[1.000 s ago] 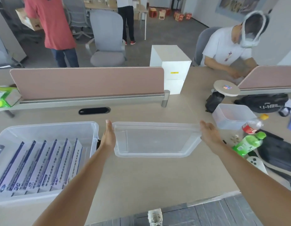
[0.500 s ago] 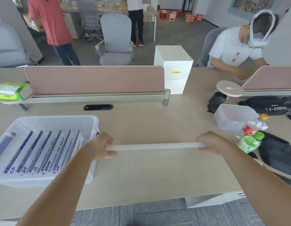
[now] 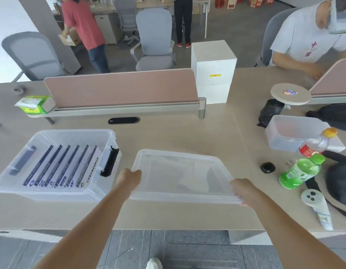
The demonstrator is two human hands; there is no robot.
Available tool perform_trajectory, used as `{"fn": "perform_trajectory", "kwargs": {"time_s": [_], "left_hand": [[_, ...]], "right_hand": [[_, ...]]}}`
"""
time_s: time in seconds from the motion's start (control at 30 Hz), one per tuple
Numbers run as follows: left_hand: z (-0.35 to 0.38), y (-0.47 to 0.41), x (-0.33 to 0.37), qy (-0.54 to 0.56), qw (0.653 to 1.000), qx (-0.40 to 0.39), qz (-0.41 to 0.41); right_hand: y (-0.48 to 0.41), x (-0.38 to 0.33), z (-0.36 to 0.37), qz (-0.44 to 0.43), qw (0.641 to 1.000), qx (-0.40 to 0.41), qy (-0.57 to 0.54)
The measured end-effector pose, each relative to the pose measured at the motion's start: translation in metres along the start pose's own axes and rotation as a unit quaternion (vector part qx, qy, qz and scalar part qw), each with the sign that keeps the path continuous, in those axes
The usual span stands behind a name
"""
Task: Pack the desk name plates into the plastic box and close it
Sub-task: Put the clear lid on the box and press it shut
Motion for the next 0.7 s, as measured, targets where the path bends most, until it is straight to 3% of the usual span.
{"fn": "perform_trajectory", "kwargs": {"time_s": [0.37, 0.7], "left_hand": [[-0.066, 0.017, 0.015, 0.015, 0.987, 0.096, 0.129], [-0.193, -0.003, -0.066, 0.102, 0.976, 0.129, 0.144]], "right_hand": [[0.044, -0.019, 0.020, -0.095, 0.994, -0.013, -0.046], [0.159, -0.068, 0.115, -0.158, 0.983, 0.023, -0.089]]}}
Point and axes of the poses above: each hand's wrist, its own y-axis away from the middle knuckle, its own z-axis out of the palm, x = y × z, the point moved 5 cm from there along -y, towards the middle knuckle, and after that the axes turned 6 degrees about z, right-handed, at the moved point
